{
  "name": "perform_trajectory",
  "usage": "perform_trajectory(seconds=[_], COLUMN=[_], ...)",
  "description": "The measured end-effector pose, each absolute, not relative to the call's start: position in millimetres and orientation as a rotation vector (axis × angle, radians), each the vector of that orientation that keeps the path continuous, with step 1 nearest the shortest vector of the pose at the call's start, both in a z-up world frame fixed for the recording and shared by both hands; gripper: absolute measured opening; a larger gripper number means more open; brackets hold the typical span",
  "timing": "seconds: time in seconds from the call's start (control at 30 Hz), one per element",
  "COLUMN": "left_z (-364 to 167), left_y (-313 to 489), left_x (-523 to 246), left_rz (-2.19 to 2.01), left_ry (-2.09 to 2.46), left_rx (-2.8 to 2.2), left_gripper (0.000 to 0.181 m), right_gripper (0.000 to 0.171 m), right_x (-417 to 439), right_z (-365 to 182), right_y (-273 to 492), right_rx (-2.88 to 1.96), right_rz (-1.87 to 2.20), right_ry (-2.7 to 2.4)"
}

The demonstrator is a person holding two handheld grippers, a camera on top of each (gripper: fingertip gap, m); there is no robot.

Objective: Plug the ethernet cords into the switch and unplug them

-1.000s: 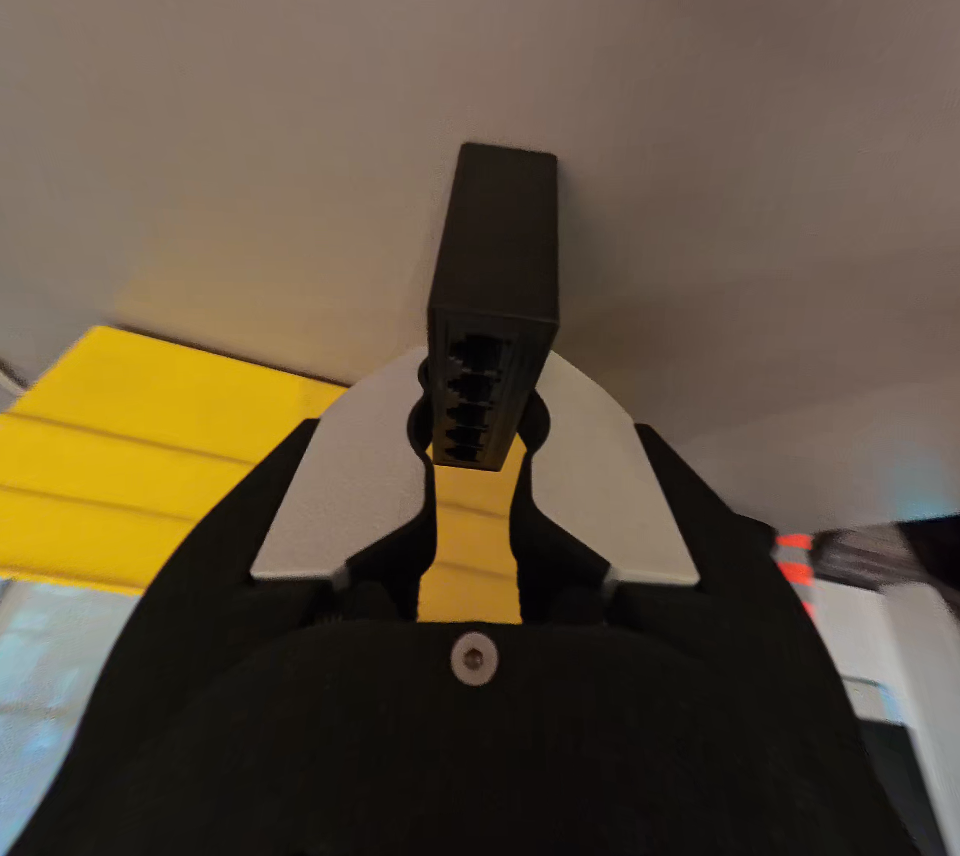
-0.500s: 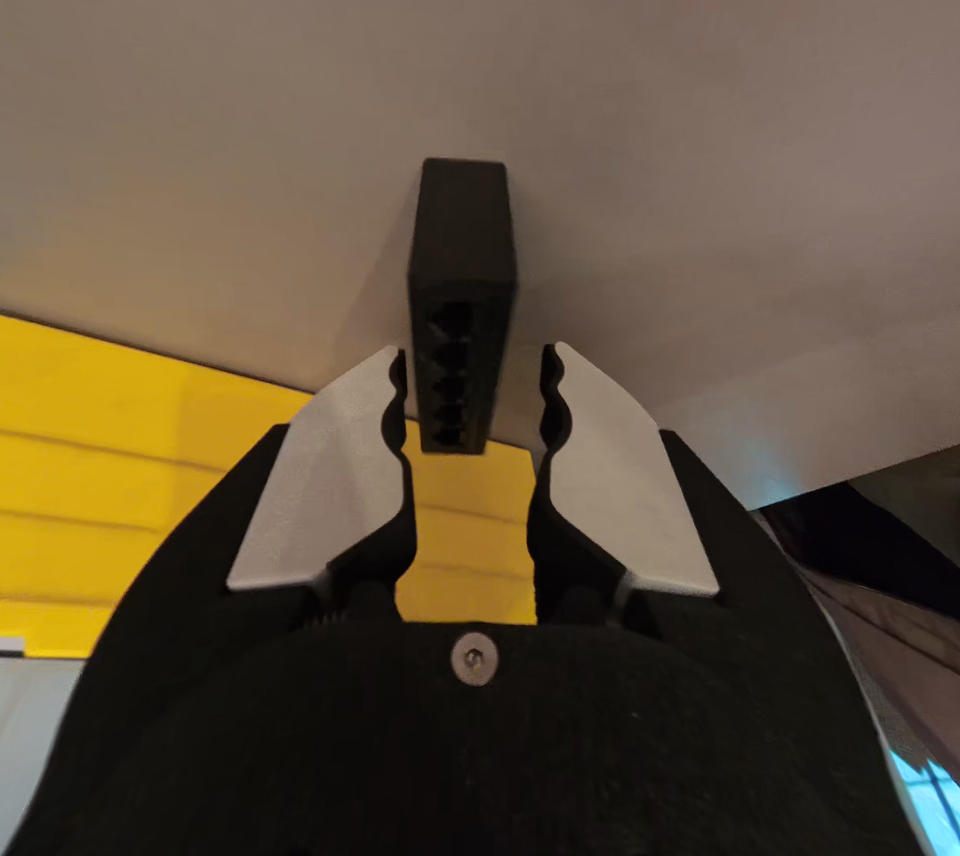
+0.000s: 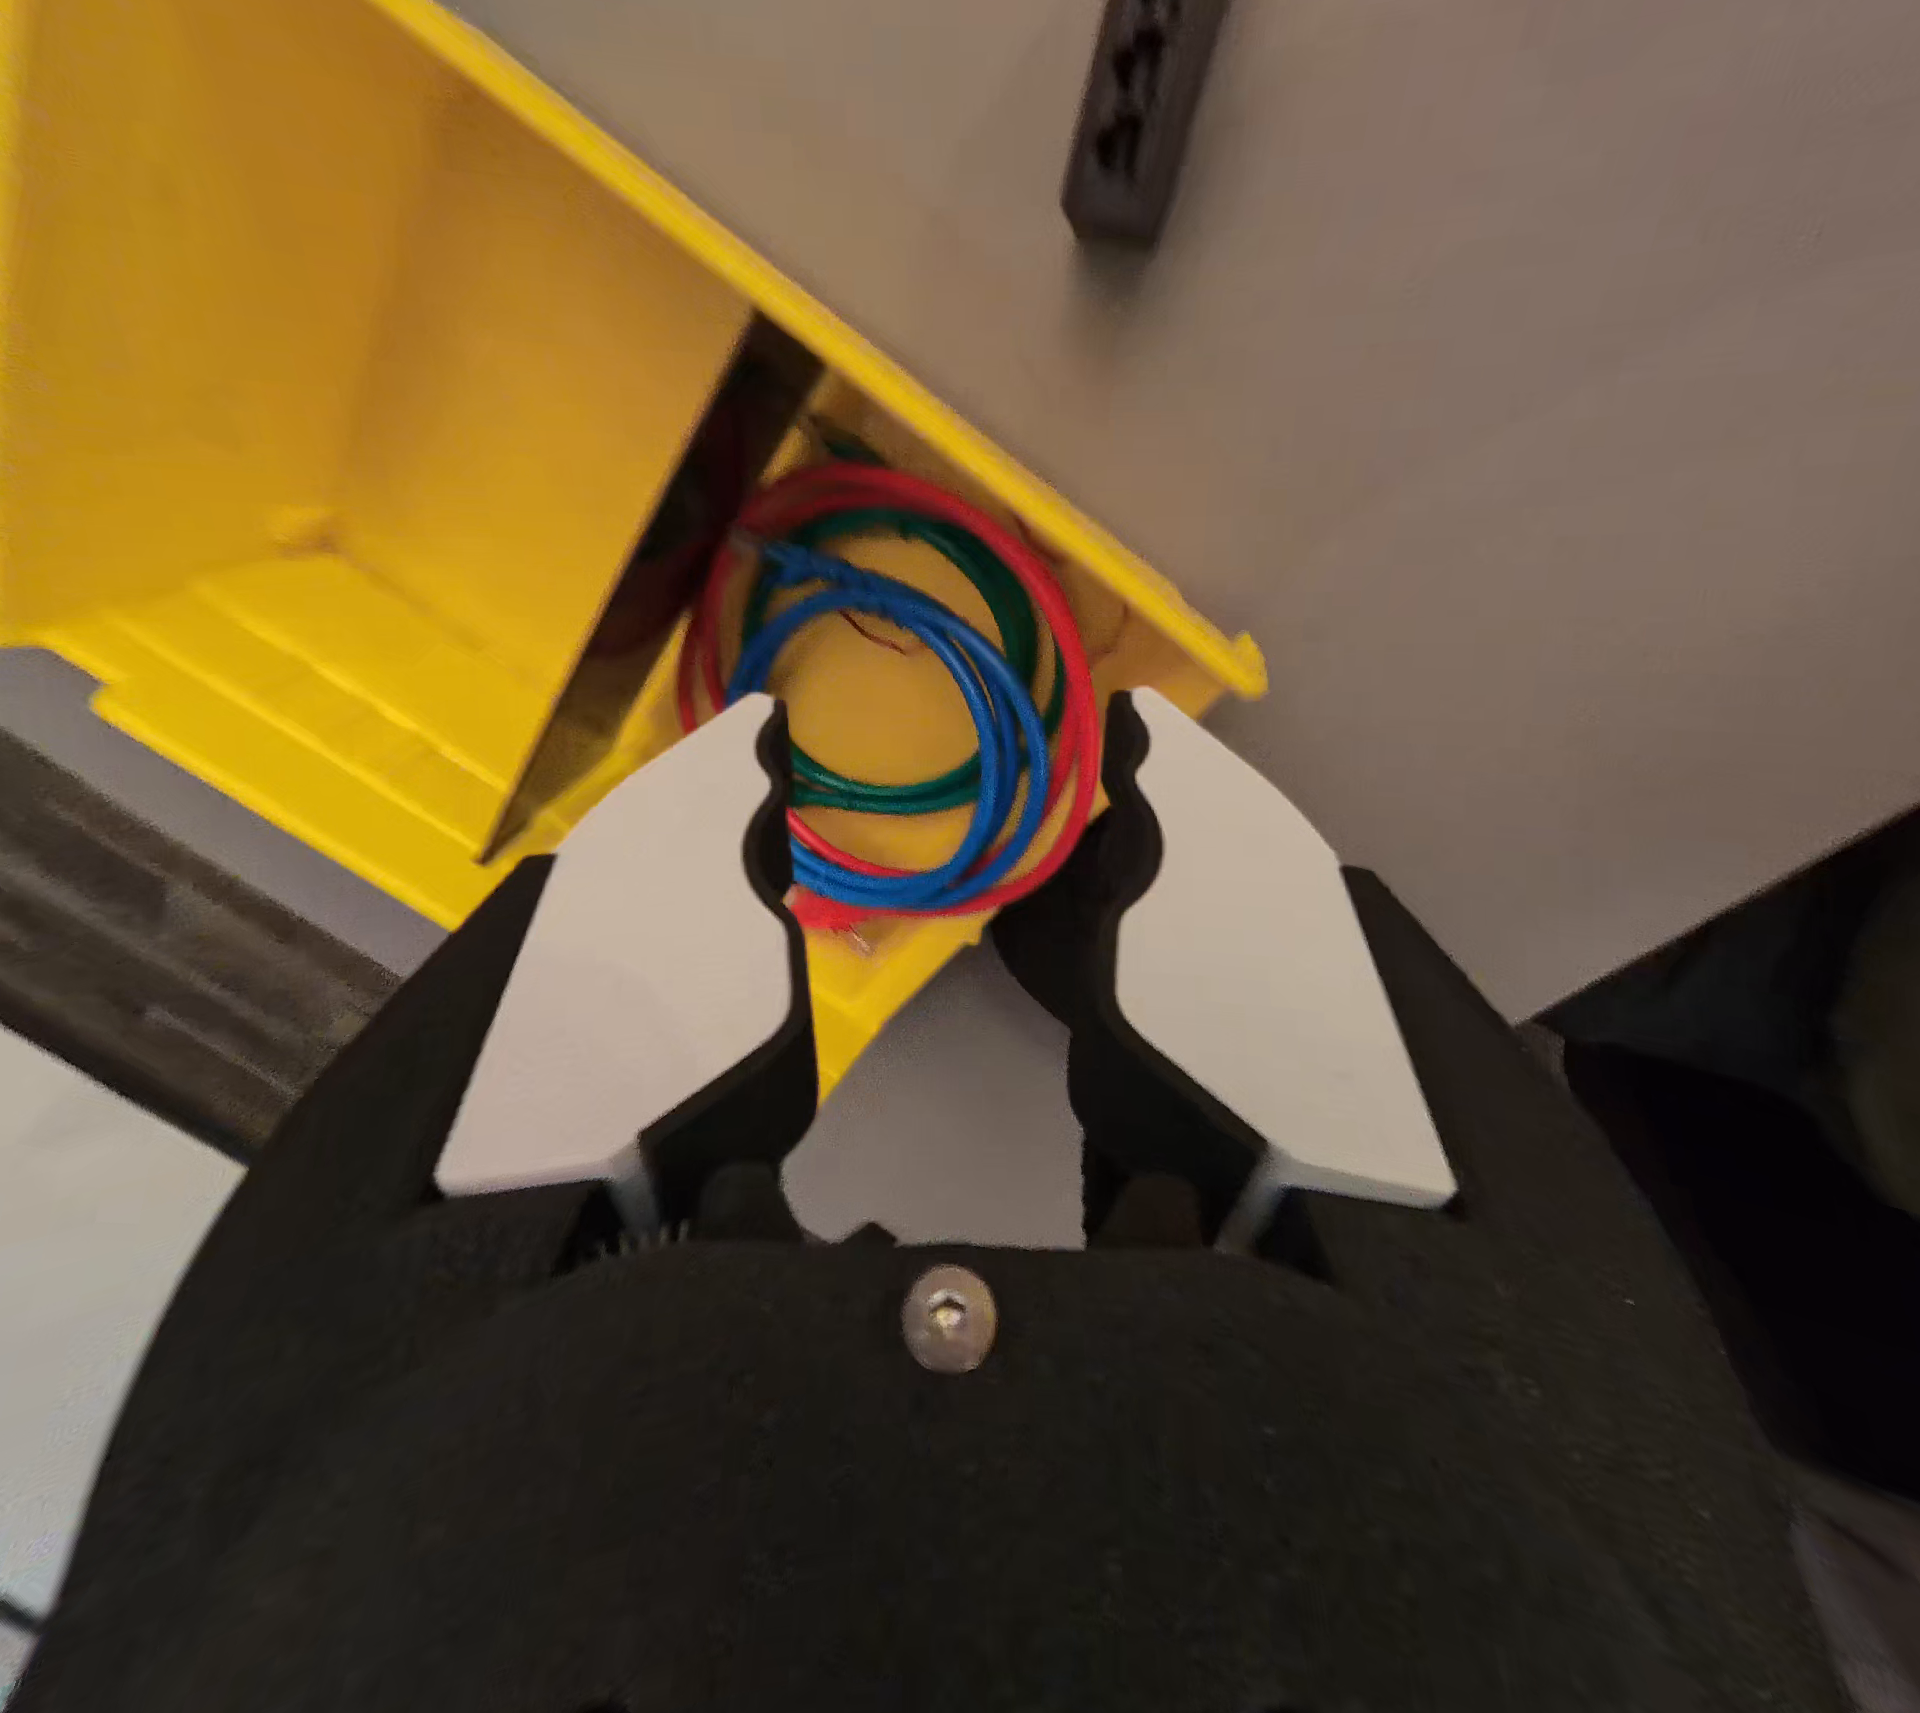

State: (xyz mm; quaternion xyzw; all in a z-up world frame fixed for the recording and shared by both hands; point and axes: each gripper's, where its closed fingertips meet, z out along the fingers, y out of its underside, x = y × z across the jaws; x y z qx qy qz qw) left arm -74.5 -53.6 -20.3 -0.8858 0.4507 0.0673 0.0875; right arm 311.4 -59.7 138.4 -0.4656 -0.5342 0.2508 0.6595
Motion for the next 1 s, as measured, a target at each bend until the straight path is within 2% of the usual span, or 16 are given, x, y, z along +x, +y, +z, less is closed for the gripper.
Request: perform_trajectory(seconds=[0.2, 0.37, 0.6, 0.83, 1.0], left_z=[-65, -90, -107, -101, -71], left_y=[-102, -98, -102, -101, -88], left_x=[-107, -122, -130, -132, -130], left_rz=[0.03, -0.09, -0.299, -0.278, -0.211], left_ry=[1.501, 1.444, 1.433, 1.49, 1.463], left_rx=[-2.614, -2.68, -2.839, -2.847, -2.767], left_gripper=[0.047, 0.044, 0.024, 0.017, 0.016], right_gripper=[0.022, 0.021, 0.021, 0.022, 0.022], right_x=[315, 312, 306, 305, 306], right_z=[135, 131, 123, 120, 119], right_y=[-54, -53, -49, -48, -47], right_rx=[-1.079, -1.095, -1.126, -1.131, -1.134], right_rz=[0.571, 0.568, 0.559, 0.561, 0.566], right_ry=[-1.193, -1.208, -1.24, -1.252, -1.248])
